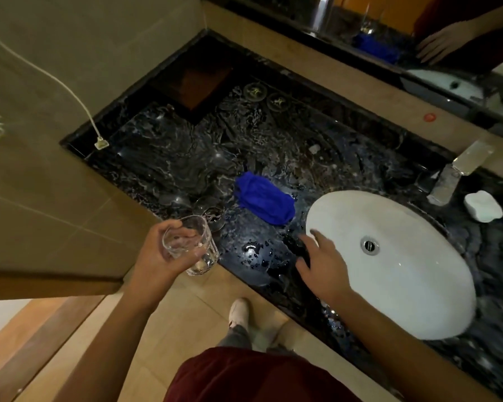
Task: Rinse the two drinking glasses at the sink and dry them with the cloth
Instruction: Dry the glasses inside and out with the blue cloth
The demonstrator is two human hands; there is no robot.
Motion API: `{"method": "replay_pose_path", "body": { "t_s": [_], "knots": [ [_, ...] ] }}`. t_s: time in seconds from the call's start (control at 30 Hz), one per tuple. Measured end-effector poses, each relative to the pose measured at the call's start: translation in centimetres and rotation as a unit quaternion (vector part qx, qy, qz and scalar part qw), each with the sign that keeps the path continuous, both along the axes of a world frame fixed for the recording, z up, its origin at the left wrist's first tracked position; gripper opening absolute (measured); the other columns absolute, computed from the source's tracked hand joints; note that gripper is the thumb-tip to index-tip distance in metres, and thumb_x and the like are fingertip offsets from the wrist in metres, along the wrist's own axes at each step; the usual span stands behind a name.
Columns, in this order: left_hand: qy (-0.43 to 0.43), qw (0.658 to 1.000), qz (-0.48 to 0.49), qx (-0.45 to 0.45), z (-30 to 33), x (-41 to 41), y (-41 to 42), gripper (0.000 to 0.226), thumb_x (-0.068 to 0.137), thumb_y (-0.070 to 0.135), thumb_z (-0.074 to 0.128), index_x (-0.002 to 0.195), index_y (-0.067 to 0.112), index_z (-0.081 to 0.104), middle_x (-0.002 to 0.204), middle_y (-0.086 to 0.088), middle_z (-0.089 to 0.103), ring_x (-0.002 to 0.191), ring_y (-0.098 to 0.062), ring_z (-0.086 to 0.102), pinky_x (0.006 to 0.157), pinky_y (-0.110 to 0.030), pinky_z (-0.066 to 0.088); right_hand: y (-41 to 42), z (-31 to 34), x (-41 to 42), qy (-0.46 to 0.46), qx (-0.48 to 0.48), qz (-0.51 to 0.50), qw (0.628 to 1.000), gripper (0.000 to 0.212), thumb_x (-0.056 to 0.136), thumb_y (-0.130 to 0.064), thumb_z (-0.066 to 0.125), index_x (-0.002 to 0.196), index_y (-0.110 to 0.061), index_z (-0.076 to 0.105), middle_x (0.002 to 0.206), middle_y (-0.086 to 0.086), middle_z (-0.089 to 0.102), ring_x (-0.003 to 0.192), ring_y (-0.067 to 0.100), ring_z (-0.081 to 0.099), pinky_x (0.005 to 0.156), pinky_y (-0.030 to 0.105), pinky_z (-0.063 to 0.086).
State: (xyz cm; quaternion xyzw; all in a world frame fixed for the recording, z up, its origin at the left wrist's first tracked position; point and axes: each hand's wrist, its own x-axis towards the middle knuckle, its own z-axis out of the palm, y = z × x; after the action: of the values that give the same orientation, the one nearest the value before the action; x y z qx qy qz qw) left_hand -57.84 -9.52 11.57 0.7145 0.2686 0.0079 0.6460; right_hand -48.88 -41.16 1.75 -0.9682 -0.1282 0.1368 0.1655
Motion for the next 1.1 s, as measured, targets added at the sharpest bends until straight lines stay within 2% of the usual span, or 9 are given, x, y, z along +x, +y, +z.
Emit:
{"method": "replay_pose_path", "body": {
  "t_s": [0.13, 0.33, 0.47, 0.53, 0.7, 0.87, 0.9, 1.03, 1.1],
  "knots": [
    [-0.009, 1.000, 0.002, -0.015, -0.2, 0.3, 0.6, 0.070, 0.066, 0.017, 0.082, 0.129, 0.012, 0.052, 0.114, -0.004, 0.071, 0.107, -0.012, 0.070, 0.075, -0.021, 0.058, 4.2, 0.3, 6.3, -0.058, -0.005, 0.068, 0.996, 0.068, 0.092, -0.031, 0.065, 0.155, -0.022, 0.041, 0.162, 0.017, 0.034, 0.144, 0.040, 0.038, 0.107, 0.051, 0.045],
    [-0.025, 0.999, 0.014, -0.029, -0.4, 0.3, 1.5, 0.065, 0.070, 0.008, 0.084, 0.126, 0.014, 0.051, 0.116, -0.008, 0.069, 0.109, -0.012, 0.069, 0.073, -0.018, 0.057, 8.1, -1.3, 10.7, 0.001, -0.115, 0.121, 0.986, 0.063, 0.095, -0.033, 0.060, 0.154, -0.029, 0.038, 0.163, 0.011, 0.032, 0.143, 0.037, 0.037, 0.111, 0.053, 0.042],
    [-0.017, 1.000, 0.006, -0.023, -0.3, 0.6, 1.7, 0.077, 0.061, 0.020, 0.096, 0.125, 0.020, 0.053, 0.114, -0.002, 0.070, 0.105, -0.002, 0.069, 0.076, -0.019, 0.057, 8.7, -1.8, 10.9, -0.024, -0.115, 0.084, 0.990, 0.055, 0.092, -0.024, 0.064, 0.145, -0.026, 0.049, 0.151, 0.008, 0.047, 0.131, 0.035, 0.048, 0.101, 0.048, 0.050],
    [-0.012, 1.000, -0.005, -0.025, -0.1, 0.7, 1.5, 0.074, 0.067, 0.006, 0.094, 0.127, 0.017, 0.052, 0.116, -0.004, 0.069, 0.101, 0.004, 0.068, 0.075, -0.016, 0.056, 9.1, -1.7, 11.3, -0.011, -0.104, 0.065, 0.992, 0.052, 0.091, -0.021, 0.064, 0.142, -0.026, 0.051, 0.144, 0.008, 0.051, 0.127, 0.033, 0.050, 0.096, 0.048, 0.054],
    [-0.037, 0.997, -0.042, -0.055, 0.8, 1.7, 1.1, 0.079, 0.064, 0.014, 0.095, 0.131, 0.014, 0.052, 0.121, -0.009, 0.068, 0.111, -0.015, 0.070, 0.078, -0.026, 0.059, 10.2, 0.7, 12.6, 0.057, 0.061, -0.098, 0.992, 0.030, 0.090, -0.028, 0.066, 0.119, -0.023, 0.064, 0.119, 0.005, 0.065, 0.102, 0.026, 0.064, 0.080, 0.032, 0.048],
    [-0.053, 0.991, -0.079, -0.093, 2.6, 3.9, 0.1, 0.075, 0.059, 0.036, 0.087, 0.125, 0.017, 0.059, 0.114, -0.008, 0.075, 0.106, -0.024, 0.073, 0.083, -0.031, 0.060, 9.0, 7.1, 12.4, 0.071, 0.264, -0.233, 0.933, 0.010, 0.085, -0.028, 0.070, 0.091, -0.022, 0.067, 0.083, -0.002, 0.066, 0.080, 0.019, 0.060, 0.072, 0.030, 0.043],
    [-0.053, 0.990, -0.086, -0.103, 2.9, 4.5, -0.2, 0.072, 0.059, 0.036, 0.087, 0.124, 0.018, 0.061, 0.113, -0.006, 0.075, 0.106, -0.024, 0.073, 0.084, -0.033, 0.060, 8.4, 8.6, 12.0, 0.080, 0.323, -0.262, 0.906, 0.005, 0.084, -0.026, 0.071, 0.083, -0.023, 0.067, 0.079, -0.002, 0.066, 0.077, 0.019, 0.061, 0.070, 0.031, 0.045],
    [-0.068, 0.980, -0.124, -0.137, 4.4, 6.7, -2.4, 0.067, 0.060, 0.036, 0.084, 0.121, 0.021, 0.063, 0.107, 0.002, 0.077, 0.103, -0.023, 0.073, 0.088, -0.040, 0.058, 5.1, 14.8, 8.7, 0.123, 0.474, -0.344, 0.801, 0.022, 0.082, -0.022, 0.070, 0.061, -0.020, 0.070, 0.056, -0.005, 0.063, 0.053, 0.014, 0.055, 0.049, 0.022, 0.038],
    [-0.066, 0.975, -0.140, -0.158, 5.3, 7.8, -4.0, 0.065, 0.060, 0.039, 0.083, 0.120, 0.023, 0.064, 0.111, -0.002, 0.076, 0.103, -0.028, 0.073, 0.086, -0.043, 0.057, 3.5, 16.9, 6.5, 0.129, 0.535, -0.378, 0.745, 0.020, 0.076, -0.026, 0.067, 0.058, -0.021, 0.073, 0.058, -0.002, 0.064, 0.054, 0.016, 0.056, 0.052, 0.025, 0.037]
  ]
}}
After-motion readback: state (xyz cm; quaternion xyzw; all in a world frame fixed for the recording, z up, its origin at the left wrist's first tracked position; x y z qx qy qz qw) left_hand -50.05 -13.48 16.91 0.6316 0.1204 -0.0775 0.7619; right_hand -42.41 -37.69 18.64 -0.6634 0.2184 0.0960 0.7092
